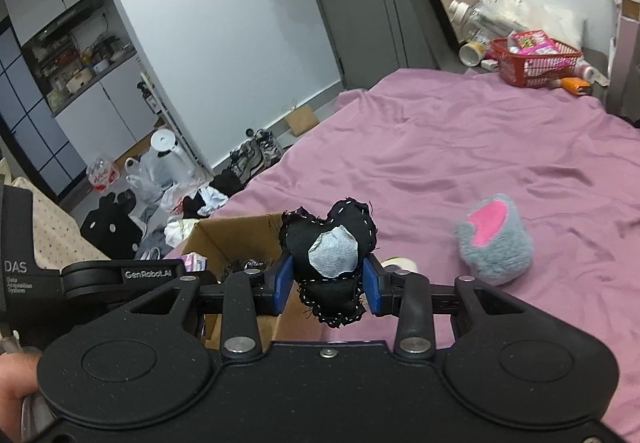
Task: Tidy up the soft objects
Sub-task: 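Carry the tissue pack in the left tool while the right tool carries the heart plush to the box, then open the left tool over the box while the right tool releases the heart plush inside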
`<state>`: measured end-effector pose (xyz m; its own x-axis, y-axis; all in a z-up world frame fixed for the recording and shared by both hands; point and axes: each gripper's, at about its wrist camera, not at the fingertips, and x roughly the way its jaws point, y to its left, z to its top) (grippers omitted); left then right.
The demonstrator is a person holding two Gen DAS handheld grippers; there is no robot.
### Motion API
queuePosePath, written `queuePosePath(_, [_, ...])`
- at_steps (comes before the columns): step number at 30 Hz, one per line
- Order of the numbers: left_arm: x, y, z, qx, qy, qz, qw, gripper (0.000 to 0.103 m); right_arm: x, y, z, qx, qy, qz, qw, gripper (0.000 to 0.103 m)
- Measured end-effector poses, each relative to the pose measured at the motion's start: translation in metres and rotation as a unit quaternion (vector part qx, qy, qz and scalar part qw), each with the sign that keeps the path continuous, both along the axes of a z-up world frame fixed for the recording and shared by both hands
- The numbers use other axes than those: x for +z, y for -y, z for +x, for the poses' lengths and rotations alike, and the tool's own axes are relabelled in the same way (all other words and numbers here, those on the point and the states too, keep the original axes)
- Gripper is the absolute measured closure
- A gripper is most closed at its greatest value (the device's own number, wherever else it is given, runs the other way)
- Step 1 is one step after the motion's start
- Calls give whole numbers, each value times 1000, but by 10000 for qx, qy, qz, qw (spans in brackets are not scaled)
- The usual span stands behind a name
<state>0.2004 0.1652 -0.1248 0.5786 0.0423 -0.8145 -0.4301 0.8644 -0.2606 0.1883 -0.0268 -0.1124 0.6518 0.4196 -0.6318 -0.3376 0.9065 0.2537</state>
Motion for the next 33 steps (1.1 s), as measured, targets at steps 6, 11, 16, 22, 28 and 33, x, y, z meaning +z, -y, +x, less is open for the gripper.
queuePosePath(6, [-3,-14,5,7,-27,121,9999,48,-4,-20,3,170,-35,-13,9998,67])
queuePosePath(11, [-2,-24,8,32,-35,51,10000,47,-6,-34,3,367,-113,41,9993,67])
queuePosePath(16, [2,-27,6,-16,-14,63,10000,47,-8,-44,2,462,-73,84,9989,66])
queuePosePath(22, [9,-31,0,1,-8,-48,10000,45,-5,-43,5,500,-179,358,9979,29])
queuePosePath(28, [26,-30,-6,126,54,-86,9999,29,8,-21,7,90,-253,416,9988,13])
queuePosePath(33, [40,-21,-13,58,162,-76,9998,20,13,6,7,-240,-334,485,9980,4])
